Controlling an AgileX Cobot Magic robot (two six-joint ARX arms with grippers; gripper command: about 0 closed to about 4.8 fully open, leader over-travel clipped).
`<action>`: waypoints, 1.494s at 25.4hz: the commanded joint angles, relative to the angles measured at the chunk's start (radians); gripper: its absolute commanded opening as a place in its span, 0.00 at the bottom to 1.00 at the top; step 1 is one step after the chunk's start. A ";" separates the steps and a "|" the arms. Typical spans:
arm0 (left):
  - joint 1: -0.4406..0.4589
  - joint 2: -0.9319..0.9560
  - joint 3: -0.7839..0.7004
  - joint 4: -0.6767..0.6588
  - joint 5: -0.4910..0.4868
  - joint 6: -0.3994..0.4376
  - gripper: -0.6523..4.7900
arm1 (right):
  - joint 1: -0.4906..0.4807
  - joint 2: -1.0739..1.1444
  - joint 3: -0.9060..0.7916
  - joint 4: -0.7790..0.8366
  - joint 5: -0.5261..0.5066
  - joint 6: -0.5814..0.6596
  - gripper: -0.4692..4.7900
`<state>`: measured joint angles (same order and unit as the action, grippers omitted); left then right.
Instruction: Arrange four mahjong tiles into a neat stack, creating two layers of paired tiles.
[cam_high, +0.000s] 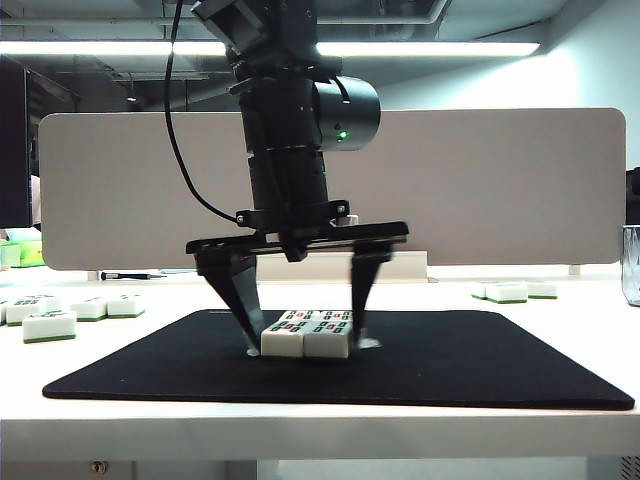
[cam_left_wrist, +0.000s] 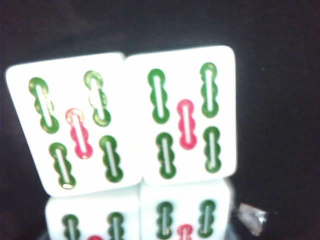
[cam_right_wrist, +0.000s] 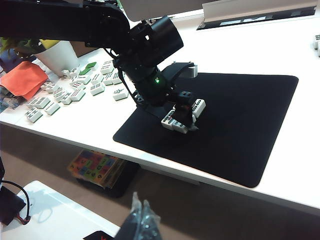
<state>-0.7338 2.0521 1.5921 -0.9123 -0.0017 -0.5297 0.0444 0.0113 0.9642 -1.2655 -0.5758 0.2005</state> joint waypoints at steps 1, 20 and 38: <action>-0.004 0.008 -0.002 0.009 0.002 0.020 0.72 | 0.001 -0.011 0.003 0.013 0.002 -0.003 0.09; -0.018 -0.128 0.003 -0.007 0.045 0.052 0.55 | 0.001 -0.011 0.003 0.013 0.005 -0.004 0.09; 0.061 0.007 0.129 0.009 0.048 0.082 0.56 | 0.000 -0.011 0.002 0.013 0.062 -0.004 0.09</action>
<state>-0.6712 2.0552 1.7176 -0.9031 0.0402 -0.4446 0.0441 0.0116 0.9642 -1.2655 -0.5163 0.1997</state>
